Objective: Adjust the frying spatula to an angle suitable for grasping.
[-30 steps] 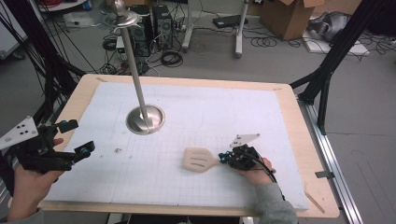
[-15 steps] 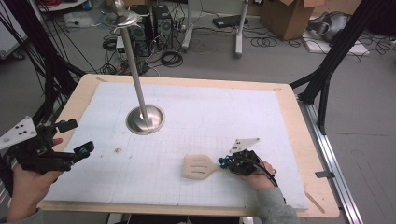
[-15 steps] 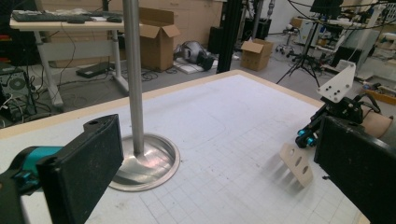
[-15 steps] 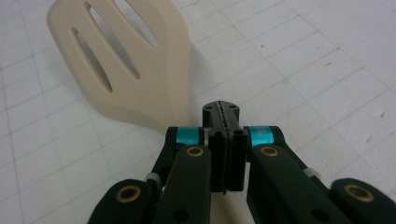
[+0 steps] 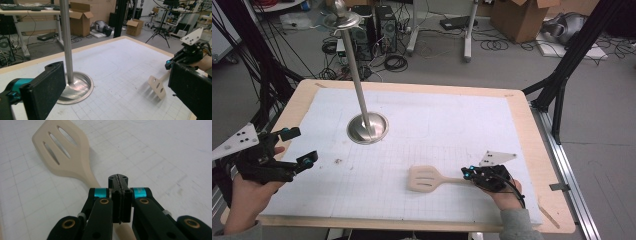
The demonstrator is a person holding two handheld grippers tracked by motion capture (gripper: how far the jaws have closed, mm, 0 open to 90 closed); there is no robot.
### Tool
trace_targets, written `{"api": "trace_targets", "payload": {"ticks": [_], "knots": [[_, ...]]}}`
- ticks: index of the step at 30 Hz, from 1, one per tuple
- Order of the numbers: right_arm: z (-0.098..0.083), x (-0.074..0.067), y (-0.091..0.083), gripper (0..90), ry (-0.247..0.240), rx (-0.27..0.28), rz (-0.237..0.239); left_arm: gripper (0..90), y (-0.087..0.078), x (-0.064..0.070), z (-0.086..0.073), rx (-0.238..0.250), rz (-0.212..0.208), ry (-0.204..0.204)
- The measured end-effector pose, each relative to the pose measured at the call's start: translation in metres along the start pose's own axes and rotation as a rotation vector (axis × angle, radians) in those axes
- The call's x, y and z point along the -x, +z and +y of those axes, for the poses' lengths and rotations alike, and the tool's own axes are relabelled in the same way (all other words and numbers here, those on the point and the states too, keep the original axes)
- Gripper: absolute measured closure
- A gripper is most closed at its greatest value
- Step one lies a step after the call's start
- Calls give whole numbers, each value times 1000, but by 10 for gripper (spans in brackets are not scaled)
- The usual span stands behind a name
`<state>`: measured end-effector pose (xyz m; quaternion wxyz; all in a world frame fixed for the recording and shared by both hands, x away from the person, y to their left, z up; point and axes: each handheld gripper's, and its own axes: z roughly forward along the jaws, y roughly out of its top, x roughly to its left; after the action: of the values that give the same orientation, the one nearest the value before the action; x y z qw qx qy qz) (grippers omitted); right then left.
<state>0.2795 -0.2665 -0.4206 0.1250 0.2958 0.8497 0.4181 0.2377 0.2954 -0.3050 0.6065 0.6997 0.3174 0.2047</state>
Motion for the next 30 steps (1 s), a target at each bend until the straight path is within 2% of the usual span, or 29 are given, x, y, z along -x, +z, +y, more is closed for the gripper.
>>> {"api": "trace_targets", "payload": {"ticks": [6, 13, 30], "knots": [[-22, 4, -22, 900, 40, 7, -23, 18, 5, 0, 1, -3, -7, 3], [-40, 6, -39, 900, 92, 11, -51, 18, 8, 0, 1, -7, -16, 3], [-71, 12, -52, 900, 162, -32, -80, 18, 11, -2, -1, -13, -18, -5]]}}
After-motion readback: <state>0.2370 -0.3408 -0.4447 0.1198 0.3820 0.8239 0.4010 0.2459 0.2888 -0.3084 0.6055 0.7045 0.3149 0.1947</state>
